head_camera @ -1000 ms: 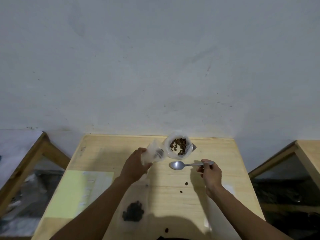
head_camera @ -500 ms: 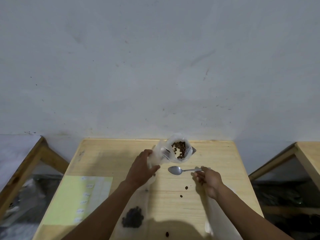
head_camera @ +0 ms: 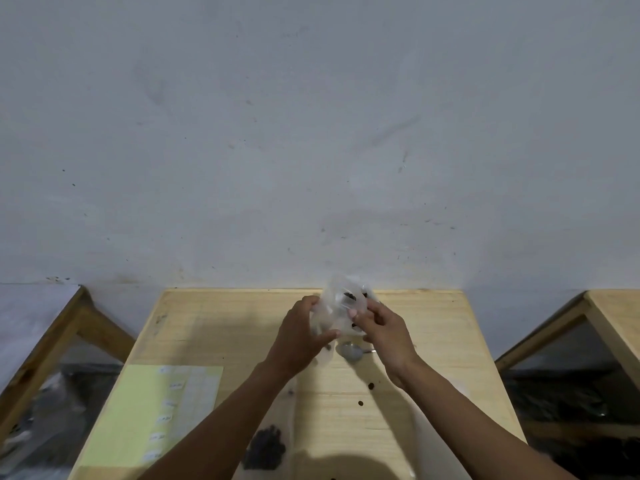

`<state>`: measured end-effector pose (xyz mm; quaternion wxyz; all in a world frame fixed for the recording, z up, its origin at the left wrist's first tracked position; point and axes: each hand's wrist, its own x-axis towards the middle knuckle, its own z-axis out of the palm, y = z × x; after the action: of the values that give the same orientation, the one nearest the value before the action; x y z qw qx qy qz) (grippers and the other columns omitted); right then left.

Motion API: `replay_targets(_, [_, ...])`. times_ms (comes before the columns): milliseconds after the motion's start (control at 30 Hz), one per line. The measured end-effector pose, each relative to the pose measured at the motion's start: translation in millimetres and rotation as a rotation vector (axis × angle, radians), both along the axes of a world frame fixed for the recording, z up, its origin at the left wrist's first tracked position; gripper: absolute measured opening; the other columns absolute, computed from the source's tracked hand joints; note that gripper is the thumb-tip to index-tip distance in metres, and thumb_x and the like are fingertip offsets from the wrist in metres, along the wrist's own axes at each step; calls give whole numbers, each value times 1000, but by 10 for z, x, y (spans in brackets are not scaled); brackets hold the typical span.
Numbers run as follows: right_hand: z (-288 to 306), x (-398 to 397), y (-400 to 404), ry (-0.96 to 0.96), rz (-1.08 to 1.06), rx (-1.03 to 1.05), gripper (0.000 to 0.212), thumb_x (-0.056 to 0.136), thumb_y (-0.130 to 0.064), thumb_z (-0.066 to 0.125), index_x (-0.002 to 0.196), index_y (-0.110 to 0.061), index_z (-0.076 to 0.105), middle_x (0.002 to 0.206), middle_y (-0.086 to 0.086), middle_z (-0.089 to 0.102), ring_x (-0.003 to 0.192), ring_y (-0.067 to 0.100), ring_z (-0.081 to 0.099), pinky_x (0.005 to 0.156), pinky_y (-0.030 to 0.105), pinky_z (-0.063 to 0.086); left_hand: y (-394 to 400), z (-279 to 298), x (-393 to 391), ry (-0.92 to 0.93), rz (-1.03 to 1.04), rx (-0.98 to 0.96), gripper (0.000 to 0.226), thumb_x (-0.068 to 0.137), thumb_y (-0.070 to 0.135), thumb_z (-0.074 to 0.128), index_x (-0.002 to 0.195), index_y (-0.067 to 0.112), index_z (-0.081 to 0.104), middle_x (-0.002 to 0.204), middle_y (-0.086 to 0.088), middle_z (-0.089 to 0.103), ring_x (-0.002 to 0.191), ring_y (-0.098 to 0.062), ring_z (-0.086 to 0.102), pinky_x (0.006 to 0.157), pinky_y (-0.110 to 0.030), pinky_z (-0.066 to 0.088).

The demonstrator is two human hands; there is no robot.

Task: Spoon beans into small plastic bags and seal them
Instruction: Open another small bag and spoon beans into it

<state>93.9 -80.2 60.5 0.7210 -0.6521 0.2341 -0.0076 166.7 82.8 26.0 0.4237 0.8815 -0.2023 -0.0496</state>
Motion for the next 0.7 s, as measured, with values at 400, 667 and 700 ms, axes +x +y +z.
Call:
replay_targets(400, [162,143,-164,-110,-19,-166,17,95,-13,59,87,-12,74,74,-3,69,59,-1,57,55,9,43,90,0,71,-73,88,-17,13,90,9,56,97,18,62,76,12,64,70,-4,62,67,-28,53])
replay_targets(667, [221,224,-291,-144,95,-355,20,96,-14,56,85,-3,69,75,3,65,54,-3,51,54,9,41,55,191,99,61,116,-104,13,86,9,61,87,22,62,77,8,66,73,-4,61,67,-13,46])
replay_targets(700, [227,233,-296,-158,93,-383,20,96,-14,57,85,-5,70,76,3,67,55,-3,52,55,8,41,42,248,89,135,110,-151,9,86,15,64,90,23,64,82,10,68,77,-2,63,70,-12,47])
